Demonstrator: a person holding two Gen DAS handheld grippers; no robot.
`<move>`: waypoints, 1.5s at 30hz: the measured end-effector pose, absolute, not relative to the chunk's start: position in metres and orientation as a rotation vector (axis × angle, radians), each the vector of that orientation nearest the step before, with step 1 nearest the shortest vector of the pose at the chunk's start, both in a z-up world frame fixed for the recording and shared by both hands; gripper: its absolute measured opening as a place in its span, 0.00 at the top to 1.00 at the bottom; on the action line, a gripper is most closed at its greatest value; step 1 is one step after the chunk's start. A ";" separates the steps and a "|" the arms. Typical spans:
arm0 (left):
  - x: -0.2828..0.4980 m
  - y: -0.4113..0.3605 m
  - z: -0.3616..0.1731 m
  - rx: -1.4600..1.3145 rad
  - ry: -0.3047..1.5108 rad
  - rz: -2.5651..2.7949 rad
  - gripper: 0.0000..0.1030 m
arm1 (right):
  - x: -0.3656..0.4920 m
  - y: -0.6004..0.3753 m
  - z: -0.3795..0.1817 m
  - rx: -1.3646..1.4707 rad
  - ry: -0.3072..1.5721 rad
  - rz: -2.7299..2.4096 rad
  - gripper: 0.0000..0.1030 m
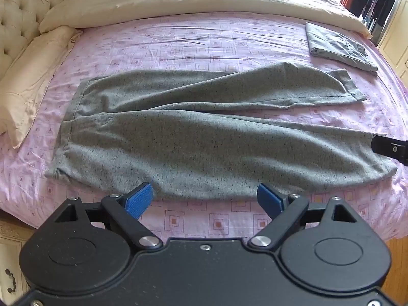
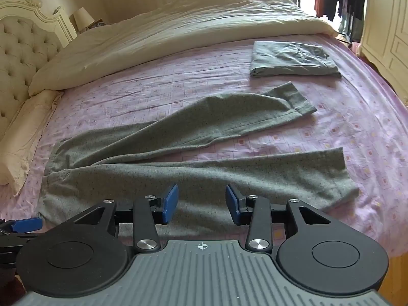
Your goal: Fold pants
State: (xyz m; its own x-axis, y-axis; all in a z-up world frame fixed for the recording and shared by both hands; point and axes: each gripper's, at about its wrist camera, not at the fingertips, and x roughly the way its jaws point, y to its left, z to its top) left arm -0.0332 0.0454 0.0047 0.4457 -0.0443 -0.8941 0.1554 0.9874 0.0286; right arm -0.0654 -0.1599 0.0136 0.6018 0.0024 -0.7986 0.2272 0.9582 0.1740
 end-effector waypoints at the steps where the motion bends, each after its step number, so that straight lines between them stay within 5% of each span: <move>1: -0.035 0.047 0.005 0.113 1.101 -0.126 0.13 | -0.068 -0.156 0.014 0.268 0.919 -0.131 0.61; 45: -0.041 0.079 0.012 0.128 1.084 -0.206 0.13 | -0.085 -0.127 0.014 0.311 0.916 -0.177 0.61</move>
